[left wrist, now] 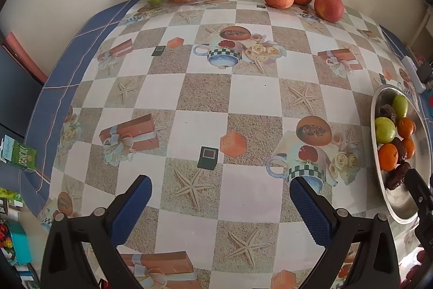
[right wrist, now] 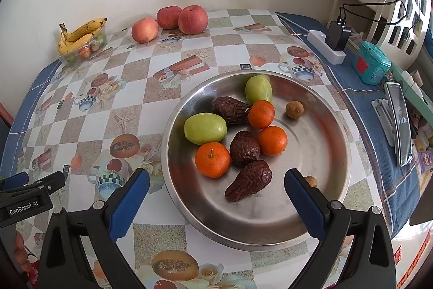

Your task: Organize fruits

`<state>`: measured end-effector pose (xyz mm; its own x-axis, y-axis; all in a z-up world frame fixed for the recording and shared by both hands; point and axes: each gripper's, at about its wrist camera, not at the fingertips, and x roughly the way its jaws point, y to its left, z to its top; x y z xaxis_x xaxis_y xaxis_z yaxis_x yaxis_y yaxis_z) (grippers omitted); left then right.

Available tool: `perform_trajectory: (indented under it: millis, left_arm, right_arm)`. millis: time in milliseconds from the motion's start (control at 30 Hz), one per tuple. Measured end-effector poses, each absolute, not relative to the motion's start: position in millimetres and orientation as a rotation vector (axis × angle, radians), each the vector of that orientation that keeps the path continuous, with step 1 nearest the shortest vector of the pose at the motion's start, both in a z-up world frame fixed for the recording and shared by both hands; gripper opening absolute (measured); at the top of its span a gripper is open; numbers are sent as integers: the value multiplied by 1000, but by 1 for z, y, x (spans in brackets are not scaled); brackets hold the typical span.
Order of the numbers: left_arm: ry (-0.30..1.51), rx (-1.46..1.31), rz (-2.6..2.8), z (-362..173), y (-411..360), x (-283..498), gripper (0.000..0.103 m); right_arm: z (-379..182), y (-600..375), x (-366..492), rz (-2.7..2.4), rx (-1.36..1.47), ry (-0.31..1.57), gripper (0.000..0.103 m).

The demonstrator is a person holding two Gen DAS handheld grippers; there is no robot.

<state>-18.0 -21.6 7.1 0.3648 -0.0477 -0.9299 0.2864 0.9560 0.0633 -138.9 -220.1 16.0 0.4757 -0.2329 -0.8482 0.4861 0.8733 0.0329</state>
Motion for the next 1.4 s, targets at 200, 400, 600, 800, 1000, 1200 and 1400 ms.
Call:
perform_trajectory:
  millis: [200, 400, 600, 800, 1000, 1200, 1400]
  left_arm:
    - [1186, 218, -217, 7, -20, -17, 103]
    - [1197, 209, -215, 6, -18, -16, 103]
    - [1202, 200, -212, 6, -17, -16, 103]
    - [1203, 199, -212, 6, -17, -16, 103]
    - [1199, 196, -207, 6, -16, -16, 103]
    - [1197, 202, -203, 7, -17, -17, 103]
    - [1195, 206, -199, 7, -17, -17, 103]
  right_arm:
    - [16, -219, -139, -445, 282, 982, 100]
    - [15, -218, -138, -445, 277, 990, 100]
    - [15, -217, -138, -440, 271, 990, 100]
    - [15, -217, -138, -440, 271, 992, 100]
    - [14, -216, -138, -433, 270, 997, 100]
    - [11, -213, -135, -415, 257, 1012, 100]
    - [10, -212, -133, -407, 249, 1019, 100]
